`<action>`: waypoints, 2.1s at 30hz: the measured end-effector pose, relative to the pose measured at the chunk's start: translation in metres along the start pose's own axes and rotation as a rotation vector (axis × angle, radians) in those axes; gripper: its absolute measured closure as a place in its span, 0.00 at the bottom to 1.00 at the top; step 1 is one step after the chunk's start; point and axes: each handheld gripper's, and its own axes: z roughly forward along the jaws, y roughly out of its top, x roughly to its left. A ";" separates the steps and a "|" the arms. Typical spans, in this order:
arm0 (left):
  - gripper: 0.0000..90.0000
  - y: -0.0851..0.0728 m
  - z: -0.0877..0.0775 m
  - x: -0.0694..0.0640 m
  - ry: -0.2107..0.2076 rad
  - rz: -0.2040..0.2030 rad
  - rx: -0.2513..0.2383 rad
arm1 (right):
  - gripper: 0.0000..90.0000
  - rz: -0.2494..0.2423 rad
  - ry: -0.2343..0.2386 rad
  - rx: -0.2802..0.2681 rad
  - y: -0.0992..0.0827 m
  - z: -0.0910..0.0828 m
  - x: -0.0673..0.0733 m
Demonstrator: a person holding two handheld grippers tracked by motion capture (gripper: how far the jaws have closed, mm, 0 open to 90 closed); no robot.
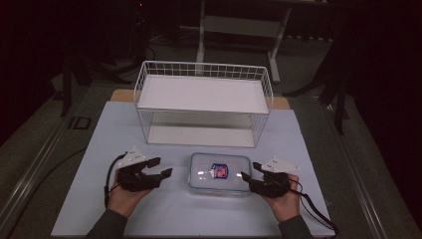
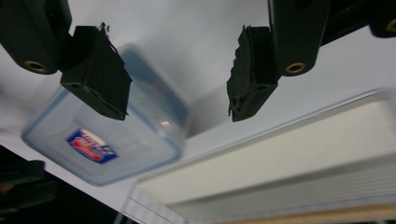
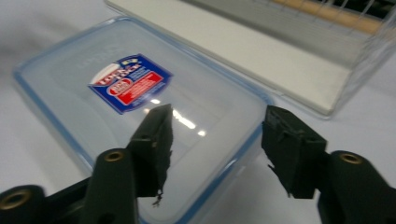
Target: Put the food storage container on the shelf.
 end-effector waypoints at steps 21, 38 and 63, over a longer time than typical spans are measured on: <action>0.28 0.009 0.072 -0.015 -0.124 -0.111 0.130 | 0.17 0.195 0.152 0.098 -0.011 0.021 -0.017; 0.19 0.002 0.093 -0.004 -0.223 -0.288 0.174 | 0.14 0.355 0.294 0.109 -0.020 0.033 -0.032; 0.43 -0.005 0.071 -0.002 -0.280 -0.418 0.163 | 0.43 0.532 0.380 0.101 -0.030 0.018 -0.041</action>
